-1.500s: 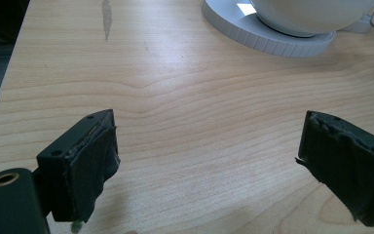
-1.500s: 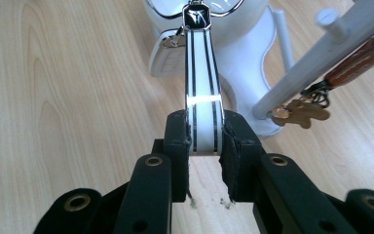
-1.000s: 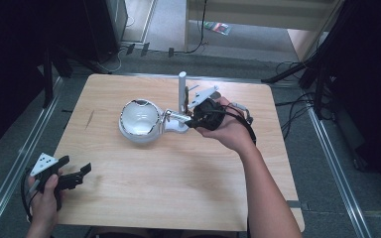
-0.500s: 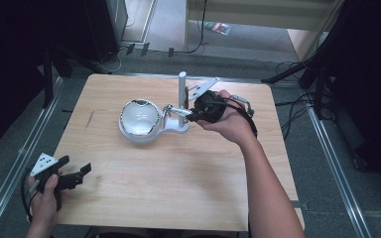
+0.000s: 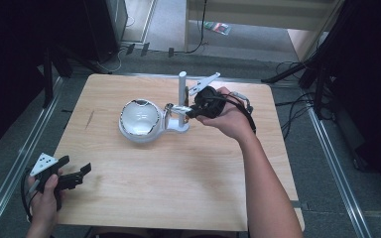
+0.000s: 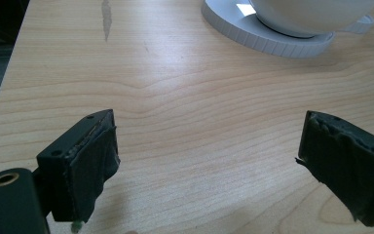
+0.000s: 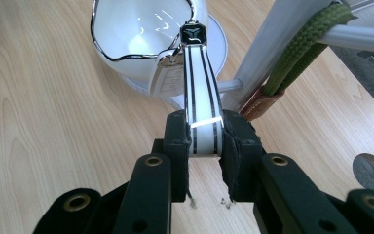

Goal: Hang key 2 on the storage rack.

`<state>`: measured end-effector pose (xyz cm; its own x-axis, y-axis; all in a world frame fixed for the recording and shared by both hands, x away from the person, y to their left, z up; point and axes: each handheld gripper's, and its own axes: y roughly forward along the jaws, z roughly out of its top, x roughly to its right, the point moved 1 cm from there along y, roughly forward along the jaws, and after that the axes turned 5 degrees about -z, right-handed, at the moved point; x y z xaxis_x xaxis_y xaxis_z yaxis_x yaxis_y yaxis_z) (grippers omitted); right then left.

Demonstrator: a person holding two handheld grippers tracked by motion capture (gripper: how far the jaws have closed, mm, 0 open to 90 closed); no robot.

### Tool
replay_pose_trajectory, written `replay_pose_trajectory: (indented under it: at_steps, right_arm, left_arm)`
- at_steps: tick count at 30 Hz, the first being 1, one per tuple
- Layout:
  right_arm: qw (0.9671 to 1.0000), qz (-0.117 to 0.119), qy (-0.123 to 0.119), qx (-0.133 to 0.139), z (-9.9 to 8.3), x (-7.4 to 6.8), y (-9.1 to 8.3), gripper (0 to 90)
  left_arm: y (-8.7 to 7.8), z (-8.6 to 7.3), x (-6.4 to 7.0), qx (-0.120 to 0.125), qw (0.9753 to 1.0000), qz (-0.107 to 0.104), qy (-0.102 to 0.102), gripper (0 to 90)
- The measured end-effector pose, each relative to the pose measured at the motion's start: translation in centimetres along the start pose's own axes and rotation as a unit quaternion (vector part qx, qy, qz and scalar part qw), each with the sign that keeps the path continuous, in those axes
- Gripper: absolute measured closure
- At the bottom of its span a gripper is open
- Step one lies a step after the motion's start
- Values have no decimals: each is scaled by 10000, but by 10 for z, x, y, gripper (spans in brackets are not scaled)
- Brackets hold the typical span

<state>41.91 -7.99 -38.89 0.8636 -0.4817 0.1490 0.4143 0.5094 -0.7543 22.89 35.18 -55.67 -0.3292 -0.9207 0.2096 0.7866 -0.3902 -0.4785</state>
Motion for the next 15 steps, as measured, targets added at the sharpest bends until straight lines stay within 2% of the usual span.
replay_pose_trajectory:
  at_steps: [3, 7, 9, 15]
  right_arm:
    - [10000, -32, 59, 52, 1, 1, 0, 747]
    - [9994, -184, 219, 190, 4, 5, -2, 745]
    - [9994, -210, 219, 191, 4, 5, -1, 744]
    - [9981, -497, 283, 249, 8, 4, 4, 733]
  left_arm:
    - [0, 0, 0, 1, 10000, 0, -2, 79]
    - [0, 0, 0, 2, 10000, 0, 0, 79]
    - [0, 0, 0, 4, 10000, 1, -1, 79]
    - [0, 0, 0, 6, 10000, 1, -3, 79]
